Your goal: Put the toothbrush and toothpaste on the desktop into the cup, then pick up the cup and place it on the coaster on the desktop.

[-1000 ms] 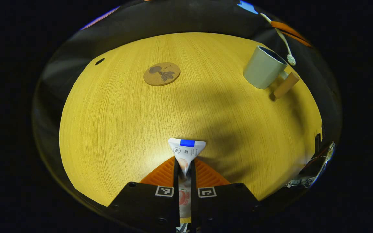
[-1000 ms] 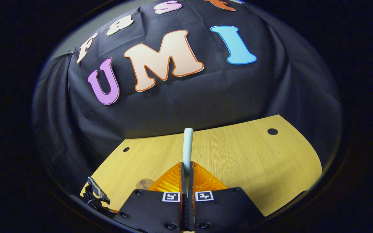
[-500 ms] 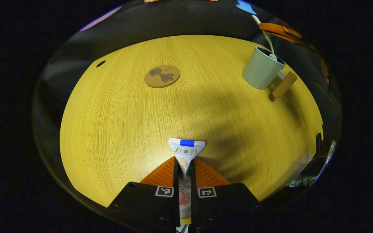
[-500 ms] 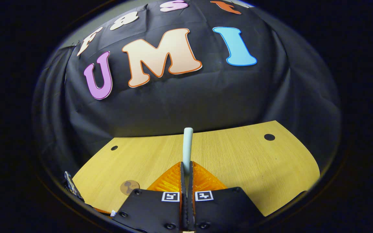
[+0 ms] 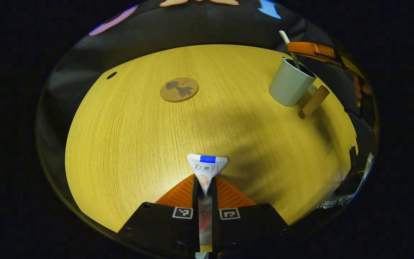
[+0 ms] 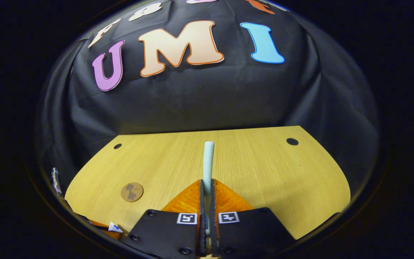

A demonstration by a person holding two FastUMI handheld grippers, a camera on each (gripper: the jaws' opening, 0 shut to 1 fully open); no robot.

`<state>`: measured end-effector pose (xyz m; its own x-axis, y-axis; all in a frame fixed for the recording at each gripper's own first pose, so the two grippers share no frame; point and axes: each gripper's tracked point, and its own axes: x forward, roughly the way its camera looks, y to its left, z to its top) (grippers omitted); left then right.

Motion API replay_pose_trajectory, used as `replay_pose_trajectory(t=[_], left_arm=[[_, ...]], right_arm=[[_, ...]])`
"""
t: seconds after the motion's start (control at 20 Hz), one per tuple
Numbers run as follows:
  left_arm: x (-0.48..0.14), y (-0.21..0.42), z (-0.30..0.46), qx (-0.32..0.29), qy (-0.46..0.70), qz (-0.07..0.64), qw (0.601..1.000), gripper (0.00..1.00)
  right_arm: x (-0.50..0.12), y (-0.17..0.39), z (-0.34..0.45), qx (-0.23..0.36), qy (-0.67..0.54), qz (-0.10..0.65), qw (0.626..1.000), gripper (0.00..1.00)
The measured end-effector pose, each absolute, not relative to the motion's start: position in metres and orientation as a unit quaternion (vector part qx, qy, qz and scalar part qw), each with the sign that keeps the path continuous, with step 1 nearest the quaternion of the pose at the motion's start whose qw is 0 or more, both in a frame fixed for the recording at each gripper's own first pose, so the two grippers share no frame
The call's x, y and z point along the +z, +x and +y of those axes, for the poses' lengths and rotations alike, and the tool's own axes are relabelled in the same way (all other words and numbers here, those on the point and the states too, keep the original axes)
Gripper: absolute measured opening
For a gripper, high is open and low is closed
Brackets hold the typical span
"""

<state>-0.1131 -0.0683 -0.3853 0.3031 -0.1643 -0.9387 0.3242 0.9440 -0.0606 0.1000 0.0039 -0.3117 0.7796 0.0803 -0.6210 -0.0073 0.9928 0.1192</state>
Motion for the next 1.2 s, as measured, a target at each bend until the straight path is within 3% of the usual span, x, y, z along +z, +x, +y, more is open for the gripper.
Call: replay_pose_trajectory(t=[0.15, 0.2, 0.25, 0.35, 0.5, 0.55, 0.9, 0.95, 1.2], left_arm=[[-0.385, -0.113, -0.068, -0.151, 0.066, 0.564, 0.809, 0.12], [-0.385, -0.112, -0.068, -0.153, 0.068, 0.563, 0.81, 0.12], [-0.385, -0.113, -0.068, -0.154, 0.068, 0.562, 0.81, 0.12], [-0.384, -0.112, -0.069, -0.154, 0.064, 0.559, 0.812, 0.12], [-0.383, -0.11, -0.069, -0.156, 0.065, 0.556, 0.814, 0.07], [-0.383, -0.11, -0.07, -0.159, 0.065, 0.555, 0.814, 0.06], [-0.359, -0.097, -0.083, -0.195, 0.042, 0.521, 0.83, 0.01], [-0.354, -0.092, -0.087, -0.2, 0.044, 0.511, 0.835, 0.01], [-0.316, -0.062, -0.121, -0.235, 0.035, 0.446, 0.863, 0.01]], right_arm=[[-0.307, 0.086, 0.001, 0.026, 0.049, 0.338, 0.94, 0.12], [-0.305, 0.082, -0.001, 0.022, 0.047, 0.338, 0.94, 0.31], [-0.302, 0.077, -0.005, 0.019, 0.048, 0.338, 0.94, 0.41], [-0.299, 0.063, -0.011, 0.012, 0.054, 0.343, 0.938, 0.71], [-0.296, 0.042, -0.026, -0.003, 0.059, 0.347, 0.936, 0.73], [-0.294, 0.034, -0.033, -0.009, 0.058, 0.349, 0.935, 0.8], [-0.293, -0.001, -0.072, -0.043, 0.063, 0.358, 0.931, 0.8], [-0.295, -0.005, -0.077, -0.048, 0.064, 0.363, 0.929, 0.73], [-0.301, -0.016, -0.085, -0.051, 0.06, 0.37, 0.926, 0.73]])
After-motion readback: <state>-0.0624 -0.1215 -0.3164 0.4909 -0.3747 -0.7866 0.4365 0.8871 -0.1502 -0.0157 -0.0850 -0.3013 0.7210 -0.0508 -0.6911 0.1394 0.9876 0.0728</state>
